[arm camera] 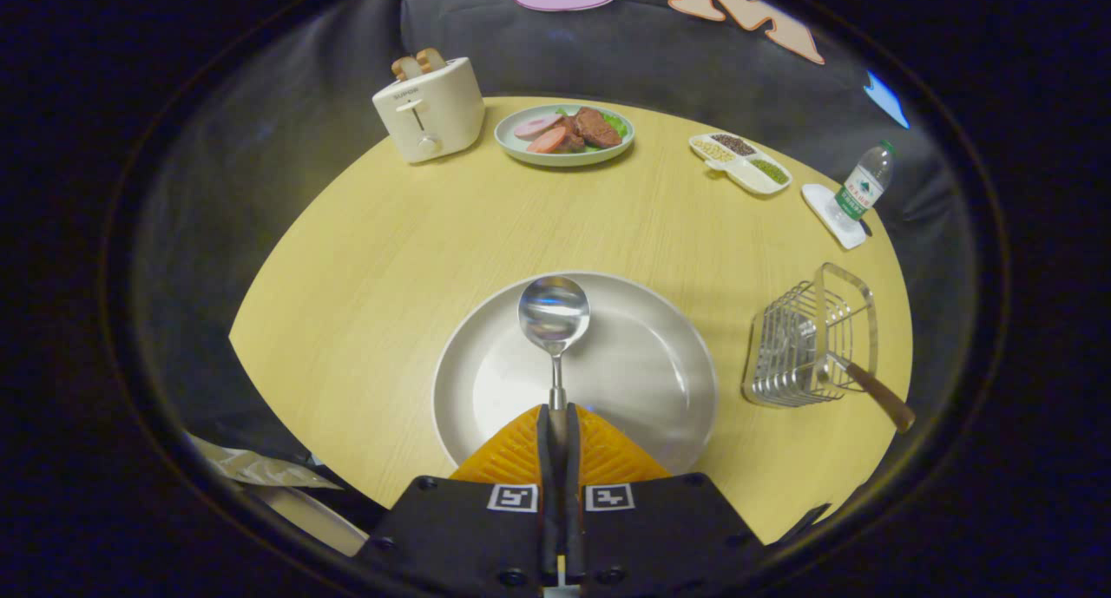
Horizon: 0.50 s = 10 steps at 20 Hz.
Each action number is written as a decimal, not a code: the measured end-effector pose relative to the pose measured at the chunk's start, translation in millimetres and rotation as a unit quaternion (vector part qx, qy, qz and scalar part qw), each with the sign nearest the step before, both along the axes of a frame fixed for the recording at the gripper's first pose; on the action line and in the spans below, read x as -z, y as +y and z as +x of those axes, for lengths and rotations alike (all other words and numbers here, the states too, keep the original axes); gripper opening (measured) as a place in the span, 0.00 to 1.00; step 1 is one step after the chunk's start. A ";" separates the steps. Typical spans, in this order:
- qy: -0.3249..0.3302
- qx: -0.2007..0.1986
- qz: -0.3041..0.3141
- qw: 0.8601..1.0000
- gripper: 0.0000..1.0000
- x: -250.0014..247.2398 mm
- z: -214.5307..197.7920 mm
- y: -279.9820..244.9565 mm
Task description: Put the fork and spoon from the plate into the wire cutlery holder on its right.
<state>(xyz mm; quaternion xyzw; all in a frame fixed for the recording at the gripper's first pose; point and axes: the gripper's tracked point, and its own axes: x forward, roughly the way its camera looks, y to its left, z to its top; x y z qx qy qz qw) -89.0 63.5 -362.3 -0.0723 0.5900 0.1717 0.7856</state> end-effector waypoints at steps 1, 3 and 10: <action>-0.002 0.001 0.000 1.000 0.06 -5.5 3.6 -5.5; -0.007 0.003 -0.002 1.000 0.06 -18.2 13.1 -16.3; -0.023 0.003 -0.031 0.999 0.06 -51.3 39.7 -71.4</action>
